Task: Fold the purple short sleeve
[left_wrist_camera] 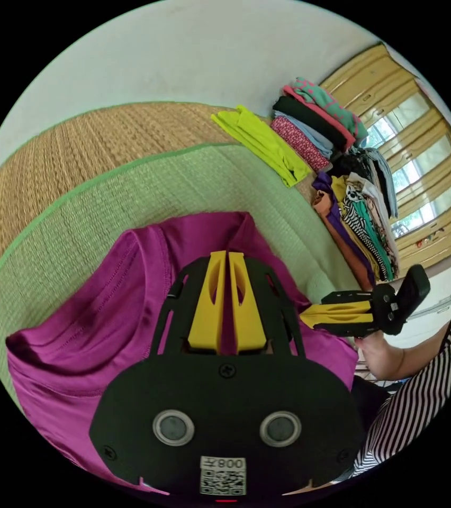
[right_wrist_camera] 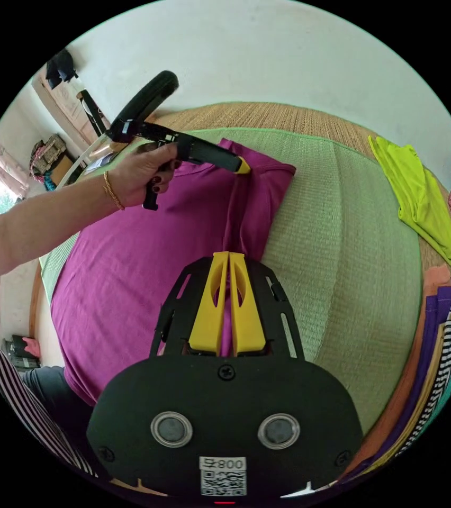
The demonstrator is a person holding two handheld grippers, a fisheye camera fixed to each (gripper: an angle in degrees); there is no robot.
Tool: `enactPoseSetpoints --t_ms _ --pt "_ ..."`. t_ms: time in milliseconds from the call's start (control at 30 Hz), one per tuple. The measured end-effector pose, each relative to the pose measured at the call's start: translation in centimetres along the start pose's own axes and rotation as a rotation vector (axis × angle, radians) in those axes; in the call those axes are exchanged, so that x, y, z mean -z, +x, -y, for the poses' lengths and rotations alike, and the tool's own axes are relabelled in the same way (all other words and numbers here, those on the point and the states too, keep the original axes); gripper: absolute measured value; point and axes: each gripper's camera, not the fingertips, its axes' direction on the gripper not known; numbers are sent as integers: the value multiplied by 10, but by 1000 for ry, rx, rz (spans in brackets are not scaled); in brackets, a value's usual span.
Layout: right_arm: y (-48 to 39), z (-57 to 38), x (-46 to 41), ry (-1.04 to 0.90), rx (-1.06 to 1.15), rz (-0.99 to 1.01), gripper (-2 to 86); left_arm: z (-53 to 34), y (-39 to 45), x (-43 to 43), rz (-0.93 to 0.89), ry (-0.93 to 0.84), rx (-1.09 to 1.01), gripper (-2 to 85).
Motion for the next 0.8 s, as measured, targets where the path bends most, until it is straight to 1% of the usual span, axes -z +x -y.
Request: enactPoseSetpoints --t_ms 133,267,333,433,467,567,667,800 --pt "-4 2 -6 0 4 9 1 -20 -7 19 -47 34 27 14" --pt "-15 1 0 82 14 10 1 -37 -4 41 -73 84 17 16" --pt "-20 1 -9 91 14 -27 2 -44 -3 44 -58 44 20 15" --pt "-22 8 -50 -23 16 -56 2 -56 -4 52 -40 32 28 17" --pt "-24 7 -53 15 9 -47 2 -58 -4 55 -45 33 35 17" --pt "-29 9 -60 8 16 -42 2 -74 0 76 -51 70 23 24" --pt "-36 9 -78 -11 31 -62 3 -90 -1 88 -43 38 36 35" --pt "-45 16 -96 -41 47 -83 5 -130 0 132 -109 147 72 47"
